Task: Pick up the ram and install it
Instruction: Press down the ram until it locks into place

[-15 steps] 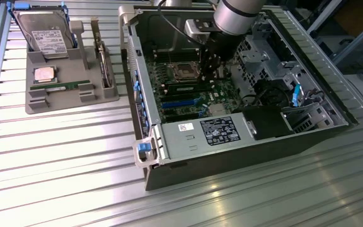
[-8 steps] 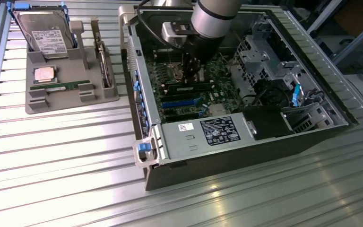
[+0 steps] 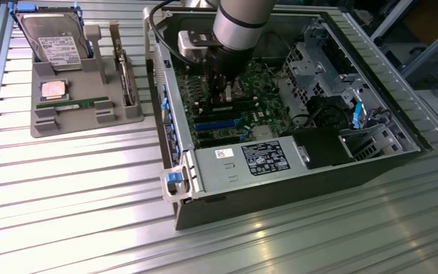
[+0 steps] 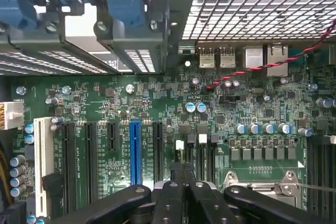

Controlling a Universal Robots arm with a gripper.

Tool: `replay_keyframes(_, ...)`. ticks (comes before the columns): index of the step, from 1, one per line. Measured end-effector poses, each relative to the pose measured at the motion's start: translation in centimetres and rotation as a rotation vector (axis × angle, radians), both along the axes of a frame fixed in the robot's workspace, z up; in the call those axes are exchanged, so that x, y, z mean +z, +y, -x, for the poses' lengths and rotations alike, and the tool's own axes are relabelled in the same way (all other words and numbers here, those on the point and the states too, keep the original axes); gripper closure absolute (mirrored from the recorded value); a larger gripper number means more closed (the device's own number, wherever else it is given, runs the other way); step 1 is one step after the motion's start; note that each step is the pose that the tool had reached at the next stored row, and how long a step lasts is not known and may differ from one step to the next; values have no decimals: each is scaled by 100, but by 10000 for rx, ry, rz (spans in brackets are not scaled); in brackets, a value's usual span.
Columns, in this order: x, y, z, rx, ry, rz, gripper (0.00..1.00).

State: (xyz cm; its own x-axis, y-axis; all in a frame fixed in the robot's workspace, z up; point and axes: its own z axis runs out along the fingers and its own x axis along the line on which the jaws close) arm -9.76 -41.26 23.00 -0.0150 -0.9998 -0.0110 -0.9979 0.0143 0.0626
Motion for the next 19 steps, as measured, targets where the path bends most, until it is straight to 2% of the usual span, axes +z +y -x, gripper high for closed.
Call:
replay_keyframes(1,44,2,-1,0,-10,-11,89)
replay_keyframes(3,149,-1,-2,0,1,24,89)
replay_keyframes(5,184,0,-31,0,-2,31,89)
replay_keyframes(9,186,-1,-148,-1,1,50,89)
replay_keyframes(19,184,-1,-634,0,22,54,89)
